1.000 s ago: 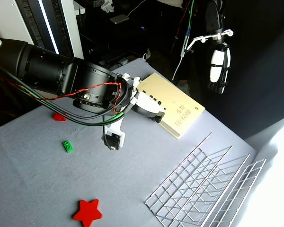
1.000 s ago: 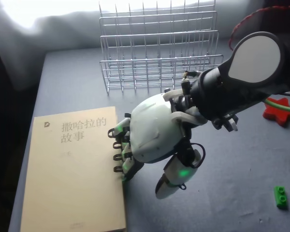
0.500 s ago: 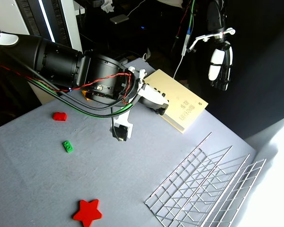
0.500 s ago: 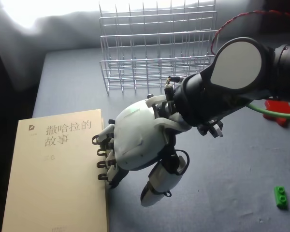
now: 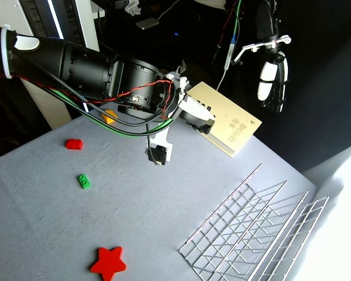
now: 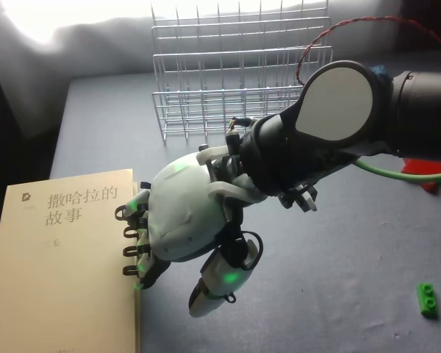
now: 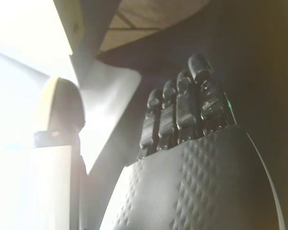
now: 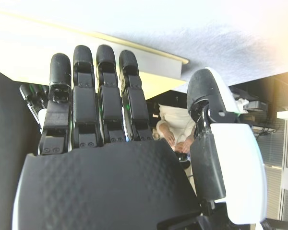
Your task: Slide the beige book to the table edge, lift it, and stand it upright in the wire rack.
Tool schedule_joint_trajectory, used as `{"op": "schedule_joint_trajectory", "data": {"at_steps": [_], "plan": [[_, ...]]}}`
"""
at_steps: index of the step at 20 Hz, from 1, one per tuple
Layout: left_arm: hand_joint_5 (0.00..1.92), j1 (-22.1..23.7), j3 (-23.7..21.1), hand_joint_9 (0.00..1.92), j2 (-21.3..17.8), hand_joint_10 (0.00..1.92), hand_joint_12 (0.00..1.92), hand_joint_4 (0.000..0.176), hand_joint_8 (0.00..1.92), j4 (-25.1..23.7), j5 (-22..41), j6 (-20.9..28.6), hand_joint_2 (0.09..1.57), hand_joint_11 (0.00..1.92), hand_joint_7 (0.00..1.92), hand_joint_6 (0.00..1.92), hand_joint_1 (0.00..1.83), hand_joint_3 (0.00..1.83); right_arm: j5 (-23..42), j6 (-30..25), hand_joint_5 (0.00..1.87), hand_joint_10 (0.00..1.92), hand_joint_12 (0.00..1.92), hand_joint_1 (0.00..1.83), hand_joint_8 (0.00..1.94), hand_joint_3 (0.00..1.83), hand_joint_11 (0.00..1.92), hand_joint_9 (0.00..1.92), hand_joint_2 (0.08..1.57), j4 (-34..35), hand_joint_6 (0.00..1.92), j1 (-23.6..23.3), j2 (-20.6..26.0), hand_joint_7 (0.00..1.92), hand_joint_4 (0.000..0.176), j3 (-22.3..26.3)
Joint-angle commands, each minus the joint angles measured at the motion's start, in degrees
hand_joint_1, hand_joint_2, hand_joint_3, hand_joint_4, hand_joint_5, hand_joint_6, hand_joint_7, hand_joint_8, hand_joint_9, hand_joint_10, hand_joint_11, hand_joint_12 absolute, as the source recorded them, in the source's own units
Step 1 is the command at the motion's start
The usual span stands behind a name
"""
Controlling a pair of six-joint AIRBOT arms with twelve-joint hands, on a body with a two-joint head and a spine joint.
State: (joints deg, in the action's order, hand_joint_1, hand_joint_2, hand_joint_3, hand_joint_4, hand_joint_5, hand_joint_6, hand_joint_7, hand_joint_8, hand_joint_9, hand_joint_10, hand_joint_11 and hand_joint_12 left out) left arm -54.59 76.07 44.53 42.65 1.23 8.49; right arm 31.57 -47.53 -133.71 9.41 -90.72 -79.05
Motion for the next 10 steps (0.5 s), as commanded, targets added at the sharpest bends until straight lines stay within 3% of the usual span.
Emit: {"op": "schedule_joint_trajectory", "data": {"at_steps": [1,3,10], "plan": [[0.14,-0.4,0.8,0.12,-0.3,0.00,0.50,0.000,0.00,0.3,3.5,-0.2,1.14,0.00,0.11,0.01,1.00,0.00,-2.0,-0.4,0.43,0.01,1.03,0.33,0.00,0.00,0.00,0.42,1.22,2.0,0.00,-0.7,0.2,0.44,0.000,0.3],[0.12,-0.8,1.1,0.11,-0.2,0.00,0.46,0.000,0.00,0.3,3.4,-0.6,1.14,0.00,0.08,0.00,0.99,0.00,-2.5,-0.5,0.44,0.01,1.06,0.36,0.01,0.00,0.00,0.44,1.22,2.0,0.01,-0.6,0.1,0.46,0.000,0.4],[0.18,-0.9,1.3,0.22,0.0,0.02,0.74,0.000,0.01,0.0,2.7,-2.0,1.08,0.00,0.20,0.01,1.04,0.00,-4.5,-0.4,0.46,0.01,1.06,0.35,0.01,0.00,0.01,0.46,1.21,2.0,0.00,-0.2,-0.8,0.48,0.000,0.5]]}}
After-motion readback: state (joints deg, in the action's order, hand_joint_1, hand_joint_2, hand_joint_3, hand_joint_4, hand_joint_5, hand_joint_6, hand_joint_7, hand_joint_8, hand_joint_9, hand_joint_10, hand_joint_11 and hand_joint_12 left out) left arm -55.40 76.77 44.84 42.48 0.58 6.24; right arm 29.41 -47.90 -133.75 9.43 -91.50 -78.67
